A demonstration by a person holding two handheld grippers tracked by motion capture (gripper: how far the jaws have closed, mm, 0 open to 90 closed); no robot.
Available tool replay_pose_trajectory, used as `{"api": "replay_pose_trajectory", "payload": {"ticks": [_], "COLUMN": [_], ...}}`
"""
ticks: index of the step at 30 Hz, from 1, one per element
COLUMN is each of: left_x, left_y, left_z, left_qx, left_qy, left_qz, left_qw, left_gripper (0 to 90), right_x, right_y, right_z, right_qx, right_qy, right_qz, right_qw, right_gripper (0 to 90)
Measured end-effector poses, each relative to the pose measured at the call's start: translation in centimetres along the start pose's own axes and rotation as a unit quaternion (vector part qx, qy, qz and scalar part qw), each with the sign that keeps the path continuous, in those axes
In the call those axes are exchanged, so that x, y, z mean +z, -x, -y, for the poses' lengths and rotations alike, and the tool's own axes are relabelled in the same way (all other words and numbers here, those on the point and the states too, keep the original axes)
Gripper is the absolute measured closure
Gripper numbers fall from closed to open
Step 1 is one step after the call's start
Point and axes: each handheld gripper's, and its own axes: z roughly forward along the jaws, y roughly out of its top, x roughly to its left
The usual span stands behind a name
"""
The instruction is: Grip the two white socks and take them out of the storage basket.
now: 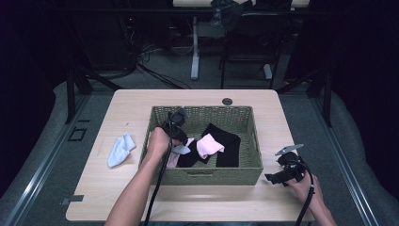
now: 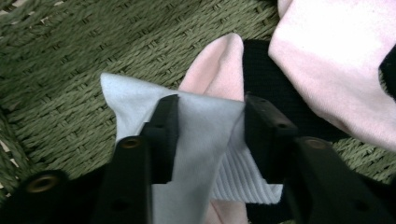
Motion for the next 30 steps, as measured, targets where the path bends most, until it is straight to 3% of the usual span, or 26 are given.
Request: {"api": "replay_pose_trajectory", "payload": {"ticks": [3,6,11,22,30], "left_x": [-0.1,-0.3,-1.6,-6.0,-8.4], "left_y": [0.2,0.3,0.2,-0.3,-0.6], "left_z": [0.0,0.0,0.4,2.1,2.8], "left_qx": [0.008,0.016,0.021,0.03,0.034], "left_qy": [-0.001,-0.001,0.021,0.082,0.105], "left_qz": [-0.004,-0.012,-0.014,-0.01,-0.007], "left_qw": [1.0,0.9998,0.9995,0.9961,0.9938], "left_gripper": [74.4,83.2,84.7,85.6,85.8], "right_x": [0.0,0.0,0.0,0.0,0.1], "right_y": [0.1,0.1,0.1,0.1,0.1], "right_z": [0.0,0.0,0.0,0.0,0.0], "right_qx": [-0.002,-0.001,0.001,0.001,-0.001], "right_qy": [-0.001,0.0,0.002,-0.002,-0.007], "right_qz": [0.003,0.001,0.001,0.003,0.001], "right_qw": [1.0,1.0,1.0,1.0,1.0], "right_gripper": [2.9,2.9,2.9,3.0,3.0]}}
